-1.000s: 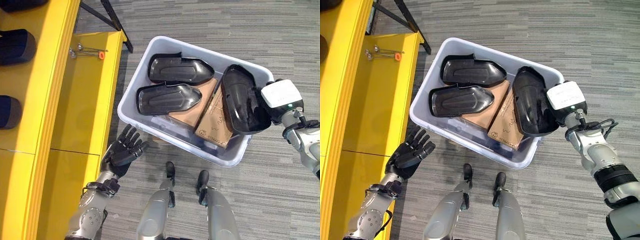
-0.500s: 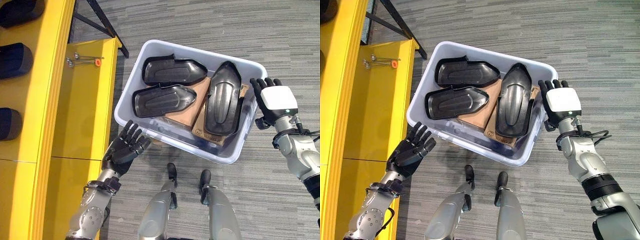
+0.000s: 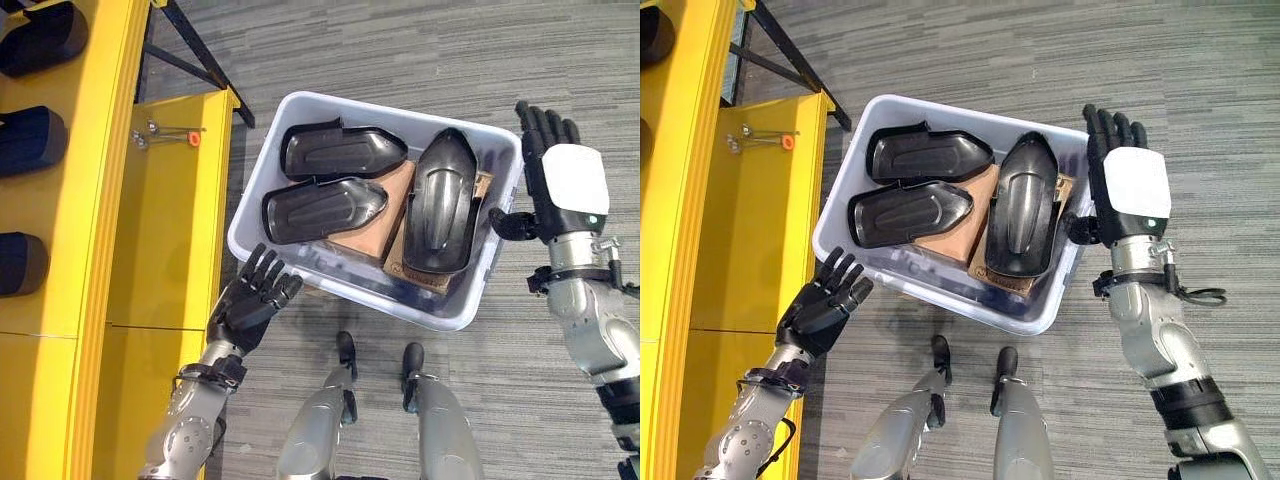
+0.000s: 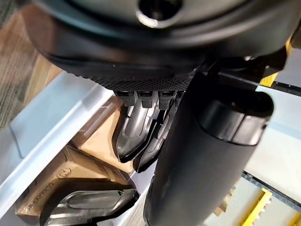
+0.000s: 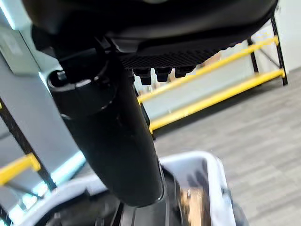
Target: Move parts from the plastic box to the shelf.
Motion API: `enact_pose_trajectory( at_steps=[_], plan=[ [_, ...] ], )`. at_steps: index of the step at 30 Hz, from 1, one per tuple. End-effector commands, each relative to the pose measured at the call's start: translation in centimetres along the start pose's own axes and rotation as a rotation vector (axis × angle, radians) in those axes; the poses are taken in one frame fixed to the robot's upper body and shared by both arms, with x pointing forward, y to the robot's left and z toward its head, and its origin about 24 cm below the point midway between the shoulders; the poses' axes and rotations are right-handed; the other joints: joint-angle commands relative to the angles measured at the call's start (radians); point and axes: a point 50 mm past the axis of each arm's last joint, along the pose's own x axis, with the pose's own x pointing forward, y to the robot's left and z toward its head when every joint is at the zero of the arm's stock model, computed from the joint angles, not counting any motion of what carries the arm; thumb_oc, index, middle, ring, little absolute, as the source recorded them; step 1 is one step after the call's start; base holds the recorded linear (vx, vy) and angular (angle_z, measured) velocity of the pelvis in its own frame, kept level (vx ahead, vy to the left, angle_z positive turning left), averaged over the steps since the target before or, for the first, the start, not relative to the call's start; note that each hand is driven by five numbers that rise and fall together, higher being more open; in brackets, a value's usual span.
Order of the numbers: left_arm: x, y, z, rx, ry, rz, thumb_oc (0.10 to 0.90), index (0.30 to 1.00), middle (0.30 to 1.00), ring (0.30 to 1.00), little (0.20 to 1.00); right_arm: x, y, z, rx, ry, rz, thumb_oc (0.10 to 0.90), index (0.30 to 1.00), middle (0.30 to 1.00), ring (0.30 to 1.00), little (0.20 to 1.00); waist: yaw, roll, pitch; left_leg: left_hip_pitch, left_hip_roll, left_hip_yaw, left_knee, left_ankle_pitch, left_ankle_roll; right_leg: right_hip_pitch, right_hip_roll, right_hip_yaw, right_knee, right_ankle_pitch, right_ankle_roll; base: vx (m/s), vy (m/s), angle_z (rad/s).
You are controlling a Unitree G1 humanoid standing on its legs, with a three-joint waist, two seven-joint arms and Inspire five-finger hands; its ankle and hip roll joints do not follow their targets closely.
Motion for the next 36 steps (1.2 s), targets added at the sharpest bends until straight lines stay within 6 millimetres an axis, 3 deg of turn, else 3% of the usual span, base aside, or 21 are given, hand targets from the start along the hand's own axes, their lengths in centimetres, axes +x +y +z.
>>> enact_pose_trajectory(
  at_steps=[1, 10, 12, 15, 30, 36],
  plan=[
    [-0.9, -1.1, 1.4, -0.051, -0.123, -0.04, 0.9, 1.0, 1.0, 1.0, 1.0, 1.5, -3.8, 1.8, 0.051, -0.097, -0.135, 0.9, 1.0, 1.0, 1.0, 1.0, -0.028, -0.037, -0.087, 0.086, -0.011, -0.046, 0.003, -0.115, -0.048, 0.106, 0.025, 0.075, -0.158, 0.027, 0.071, 0.01, 0.05, -0.09],
    [-1.1, -1.5, 1.8, -0.053, -0.149, -0.029, 0.9, 1.0, 1.0, 1.0, 1.0, -1.7, -3.0, 4.6, 0.178, -0.169, -0.003, 0.9, 1.0, 1.0, 1.0, 1.0, -0.057, -0.042, -0.081, 0.088, -0.014, -0.024, -0.004, -0.118, -0.04, 0.099, 0.027, 0.103, -0.169, 0.04, 0.08, -0.01, 0.038, -0.06],
    [-1.0, -1.6, 2.0, -0.043, -0.149, -0.036, 0.9, 1.0, 1.0, 1.0, 1.0, -2.2, -1.2, 4.8, 0.194, -0.15, 0.135, 0.9, 1.0, 1.0, 1.0, 1.0, -0.054, -0.045, -0.074, 0.083, -0.019, -0.023, -0.007, -0.118, -0.035, 0.095, 0.029, 0.109, -0.175, 0.044, 0.083, -0.05, -0.001, -0.06],
    [-0.9, -1.9, 2.0, -0.03, -0.143, -0.049, 0.9, 1.0, 1.0, 1.0, 1.0, -2.7, 0.3, 5.2, 0.213, -0.155, 0.194, 0.9, 1.0, 1.0, 1.0, 1.0, -0.049, -0.048, -0.063, 0.072, -0.021, -0.022, -0.004, -0.116, -0.031, 0.084, 0.029, 0.107, -0.173, 0.049, 0.084, -0.05, -0.032, -0.03],
    [0.8, -3.7, 2.4, 0.014, -0.136, -0.1, 0.9, 1.0, 1.0, 1.0, 1.0, -1.1, 1.8, 9.8, 0.218, -0.316, 0.241, 0.9, 1.0, 1.0, 1.0, 1.0, -0.021, -0.044, -0.01, 0.011, -0.036, -0.032, 0.006, -0.107, -0.02, 0.021, 0.038, 0.101, -0.156, 0.062, 0.079, -0.04, -0.024, 0.01],
    [1.5, -4.6, 1.9, 0.02, -0.11, -0.115, 0.9, 1.0, 1.0, 1.0, 1.0, 0.1, 2.2, 11.8, 0.156, -0.345, 0.218, 0.9, 1.0, 1.0, 1.0, 1.0, -0.003, -0.033, 0.014, -0.069, -0.066, -0.041, 0.059, -0.114, -0.008, -0.057, 0.03, 0.096, -0.129, 0.07, 0.077, -0.04, 0.024, 0.03]
  ],
)
